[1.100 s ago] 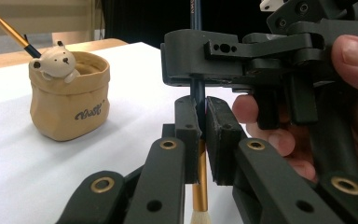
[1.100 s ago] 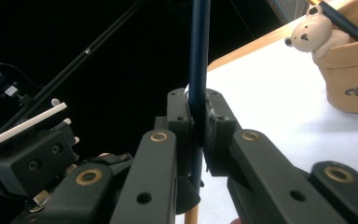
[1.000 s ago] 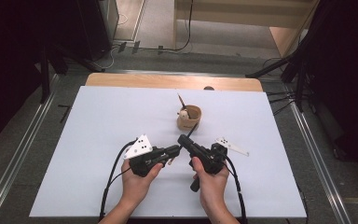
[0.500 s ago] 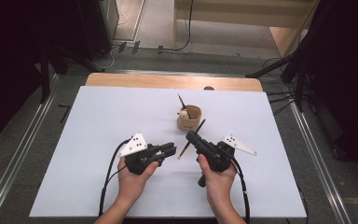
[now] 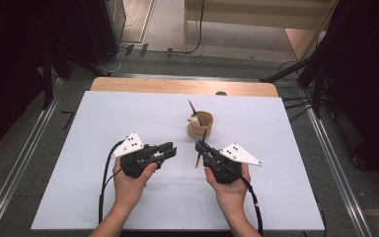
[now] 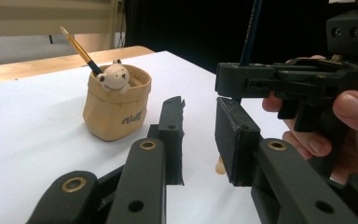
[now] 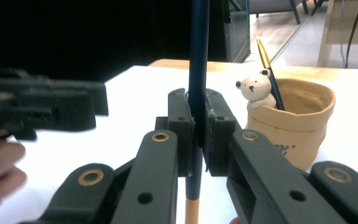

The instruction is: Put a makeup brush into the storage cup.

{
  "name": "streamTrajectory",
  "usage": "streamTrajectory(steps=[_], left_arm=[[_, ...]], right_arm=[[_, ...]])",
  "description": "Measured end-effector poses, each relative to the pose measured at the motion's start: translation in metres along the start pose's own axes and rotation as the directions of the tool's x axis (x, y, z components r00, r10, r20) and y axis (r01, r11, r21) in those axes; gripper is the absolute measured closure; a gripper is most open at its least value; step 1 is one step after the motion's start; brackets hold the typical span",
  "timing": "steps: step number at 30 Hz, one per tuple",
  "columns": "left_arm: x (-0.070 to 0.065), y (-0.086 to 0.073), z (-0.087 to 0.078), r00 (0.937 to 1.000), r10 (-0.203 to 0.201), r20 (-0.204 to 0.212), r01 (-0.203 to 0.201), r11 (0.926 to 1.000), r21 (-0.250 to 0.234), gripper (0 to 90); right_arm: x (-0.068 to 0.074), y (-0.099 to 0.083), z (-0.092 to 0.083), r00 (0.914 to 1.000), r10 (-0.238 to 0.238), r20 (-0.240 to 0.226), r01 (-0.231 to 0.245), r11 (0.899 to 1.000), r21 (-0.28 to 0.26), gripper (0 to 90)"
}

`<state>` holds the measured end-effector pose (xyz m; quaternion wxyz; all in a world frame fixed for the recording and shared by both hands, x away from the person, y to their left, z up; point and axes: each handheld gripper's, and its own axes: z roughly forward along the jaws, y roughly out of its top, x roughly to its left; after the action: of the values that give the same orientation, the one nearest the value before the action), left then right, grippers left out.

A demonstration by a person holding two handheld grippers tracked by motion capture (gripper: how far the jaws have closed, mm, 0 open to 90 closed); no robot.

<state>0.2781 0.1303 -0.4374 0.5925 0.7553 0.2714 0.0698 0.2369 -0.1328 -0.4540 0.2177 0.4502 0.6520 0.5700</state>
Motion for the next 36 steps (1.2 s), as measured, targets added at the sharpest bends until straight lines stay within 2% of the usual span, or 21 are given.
streamTrajectory(steps=[3,7,10,12,18,21,24,28,32,34,35,36], left_arm=[[0.000,0.003,-0.001,1.0000,0.006,0.000,-0.006,0.9999,0.010,71.9],[0.001,0.005,-0.003,1.0000,0.001,0.008,-0.001,0.9998,0.021,72.0],[0.001,0.008,-0.005,0.9999,0.003,0.014,-0.003,0.9994,0.035,72.1],[0.001,0.010,-0.006,0.9999,0.004,0.016,-0.005,0.9988,0.048,72.2],[0.000,0.015,-0.008,0.9992,0.010,0.038,-0.014,0.9958,0.091,71.7],[-0.001,0.017,-0.008,0.9989,0.015,0.045,-0.020,0.9938,0.110,71.7],[-0.002,0.020,-0.008,0.9985,0.015,0.052,-0.022,0.9902,0.138,71.7],[-0.002,0.022,-0.006,0.9980,-0.007,0.063,-0.004,0.9844,0.176,71.6],[-0.003,0.021,-0.003,0.9969,-0.014,0.077,-0.002,0.9786,0.206,71.2],[-0.003,0.022,-0.003,0.9967,-0.021,0.079,0.003,0.9766,0.215,71.2],[-0.003,0.023,-0.003,0.9966,-0.021,0.079,0.003,0.9758,0.219,71.2],[-0.003,0.023,-0.003,0.9966,-0.021,0.080,0.002,0.9745,0.225,71.2]], right_arm=[[0.003,0.000,0.001,0.9980,-0.062,0.011,0.062,0.998,0.018,84.8],[0.007,0.000,0.003,0.9903,-0.138,0.019,0.137,0.990,0.042,84.8],[0.010,0.000,0.005,0.9821,-0.187,0.025,0.184,0.980,0.071,84.8],[0.012,0.000,0.006,0.9734,-0.227,0.032,0.223,0.970,0.101,84.8],[0.019,-0.001,0.009,0.9382,-0.343,0.046,0.334,0.932,0.140,84.8],[0.022,-0.003,0.011,0.9125,-0.406,0.048,0.394,0.904,0.166,84.8],[0.025,-0.004,0.013,0.8938,-0.447,0.041,0.432,0.882,0.186,84.8],[0.029,-0.007,0.016,0.8596,-0.510,0.031,0.494,0.845,0.205,84.8],[0.033,-0.009,0.018,0.8369,-0.547,0.017,0.531,0.819,0.217,84.9],[0.035,-0.010,0.019,0.8173,-0.576,0.013,0.559,0.799,0.223,84.9],[0.036,-0.011,0.019,0.8125,-0.583,0.009,0.566,0.792,0.229,84.9],[0.037,-0.011,0.020,0.8000,-0.600,0.005,0.583,0.780,0.228,84.9]])
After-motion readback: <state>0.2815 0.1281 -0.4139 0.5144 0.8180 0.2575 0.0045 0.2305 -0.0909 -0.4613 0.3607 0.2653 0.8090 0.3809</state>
